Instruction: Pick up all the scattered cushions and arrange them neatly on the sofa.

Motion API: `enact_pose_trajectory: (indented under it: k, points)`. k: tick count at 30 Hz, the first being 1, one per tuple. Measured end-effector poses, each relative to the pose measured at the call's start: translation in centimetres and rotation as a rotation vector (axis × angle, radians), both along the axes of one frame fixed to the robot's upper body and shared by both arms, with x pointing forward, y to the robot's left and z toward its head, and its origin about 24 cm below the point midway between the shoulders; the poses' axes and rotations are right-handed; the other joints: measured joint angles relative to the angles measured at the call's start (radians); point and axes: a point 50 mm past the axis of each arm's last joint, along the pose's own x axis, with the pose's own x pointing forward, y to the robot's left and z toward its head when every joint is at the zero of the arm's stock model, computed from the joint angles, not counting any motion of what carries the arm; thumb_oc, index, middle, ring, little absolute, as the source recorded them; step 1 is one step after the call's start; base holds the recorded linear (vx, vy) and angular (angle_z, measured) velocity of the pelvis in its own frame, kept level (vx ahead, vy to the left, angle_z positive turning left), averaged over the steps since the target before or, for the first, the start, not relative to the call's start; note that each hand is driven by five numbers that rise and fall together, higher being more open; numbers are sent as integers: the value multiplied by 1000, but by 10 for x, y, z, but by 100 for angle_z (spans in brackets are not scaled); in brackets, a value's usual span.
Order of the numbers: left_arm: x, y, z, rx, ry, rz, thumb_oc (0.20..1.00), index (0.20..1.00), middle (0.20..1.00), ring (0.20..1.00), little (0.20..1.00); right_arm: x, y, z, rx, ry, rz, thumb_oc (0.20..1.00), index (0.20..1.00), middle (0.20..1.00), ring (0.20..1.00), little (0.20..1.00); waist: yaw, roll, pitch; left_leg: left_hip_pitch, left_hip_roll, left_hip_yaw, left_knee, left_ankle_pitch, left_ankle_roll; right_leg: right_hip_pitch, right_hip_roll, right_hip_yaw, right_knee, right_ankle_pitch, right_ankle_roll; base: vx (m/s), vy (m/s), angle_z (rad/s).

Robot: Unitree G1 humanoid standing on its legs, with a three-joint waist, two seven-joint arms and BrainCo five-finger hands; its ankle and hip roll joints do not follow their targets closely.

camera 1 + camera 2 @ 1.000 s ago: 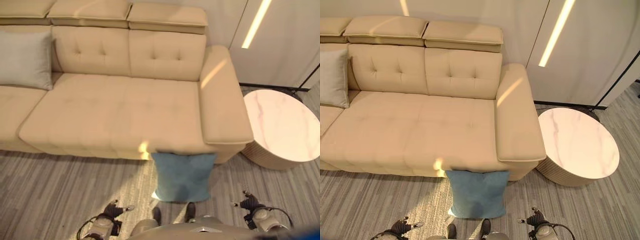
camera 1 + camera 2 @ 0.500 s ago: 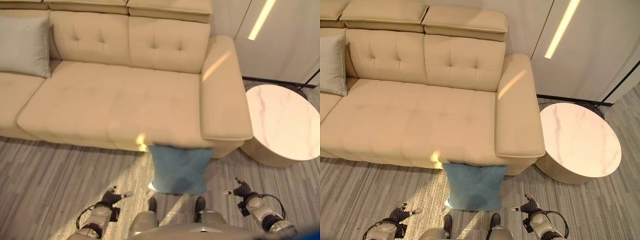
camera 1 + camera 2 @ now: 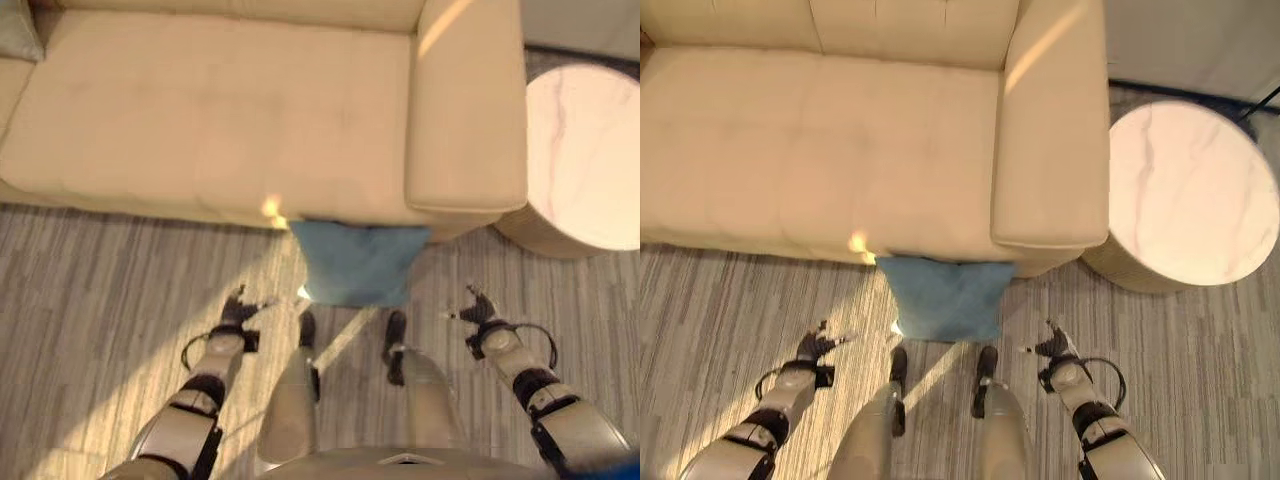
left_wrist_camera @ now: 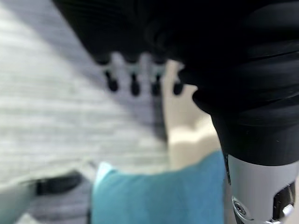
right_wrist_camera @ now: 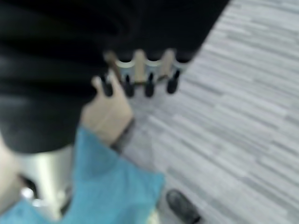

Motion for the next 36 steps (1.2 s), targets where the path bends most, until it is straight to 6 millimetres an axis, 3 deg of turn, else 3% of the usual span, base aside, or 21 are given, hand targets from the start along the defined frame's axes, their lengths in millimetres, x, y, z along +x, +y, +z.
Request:
enact_pose_trajectory:
  k: [1, 3, 7, 8, 12, 18, 23, 29, 32, 36]
  points:
    - [2, 0, 2, -5, -12, 8, 1000, 1000, 1000, 1000, 1000, 4, 2, 4, 8, -23, 2, 1000, 1000, 1000, 1000, 1000, 2, 0, 1, -16, -3, -1, 3, 3, 0, -14, -1, 0, 3, 5, -7, -148, 51, 20]
    - [12, -1, 12, -14, -62, 33, 1000, 1000, 1000, 1000, 1000, 25, 6, 30, 6, -145, -3, 1000, 1000, 1000, 1000, 1000, 6, 5, 14, -114, -9, -12, 62, -8, 2, -103, -20, 0, 61, -10, -8, -126, 35, 19]
    - [52, -6, 56, -35, -230, 45, 1000, 1000, 1000, 1000, 1000, 69, 2, 99, -21, -383, -19, 1000, 1000, 1000, 1000, 1000, 7, 9, 81, -323, -18, -30, 144, -2, 0, -301, -40, 2, 140, -5, -23, -80, 16, 17]
    - [65, -8, 75, -32, -293, 41, 1000, 1000, 1000, 1000, 1000, 83, 8, 128, -2, -483, -25, 1000, 1000, 1000, 1000, 1000, -2, 2, 119, -384, -23, -36, 189, -5, 0, -361, -51, 6, 183, -11, -33, -29, -14, 12]
    - [90, -22, 115, 19, -405, -28, 1000, 1000, 1000, 1000, 1000, 97, 14, 167, 48, -640, -57, 1000, 1000, 1000, 1000, 1000, -13, -6, 123, -526, -32, -51, 243, -9, -4, -500, -65, 10, 244, -24, -50, -6, 20, 11]
    - [108, -36, 157, 8, -543, -82, 1000, 1000, 1000, 1000, 1000, 99, 8, 177, 79, -691, -120, 1000, 1000, 1000, 1000, 1000, -29, -9, 119, -645, -35, -34, 286, -13, 1, -636, -70, 43, 288, -25, -55, 24, 29, -1]
    - [116, -33, 182, 12, -605, -79, 1000, 1000, 1000, 1000, 1000, 97, -2, 180, 101, -707, -183, 1000, 1000, 1000, 1000, 1000, -52, -8, 117, -720, -36, -24, 323, -21, 3, -718, -69, 60, 315, -22, -60, 42, 42, -5]
    - [119, -35, 190, 11, -622, -85, 1000, 1000, 1000, 1000, 1000, 96, -11, 182, 109, -718, -213, 1000, 1000, 1000, 1000, 1000, -54, -5, 105, -723, -28, 2, 311, -23, 6, -730, -57, 83, 279, -4, -50, 20, 1, -10]
    - [120, -36, 192, -1, -629, -85, 1000, 1000, 1000, 1000, 1000, 95, -16, 167, 164, -647, -233, 1000, 1000, 1000, 1000, 1000, -53, -2, 40, -760, -31, 4, 303, -21, 6, -772, -58, 86, 280, -3, -47, 0, 0, 0]
    - [121, -36, 193, -28, -632, -80, 1000, 1000, 1000, 1000, 1000, 99, -15, 172, 220, -646, -225, 1000, 1000, 1000, 1000, 1000, -51, 5, 11, -778, -33, 6, 303, -21, 5, -795, -59, 91, 287, -1, -51, 0, 0, 0]
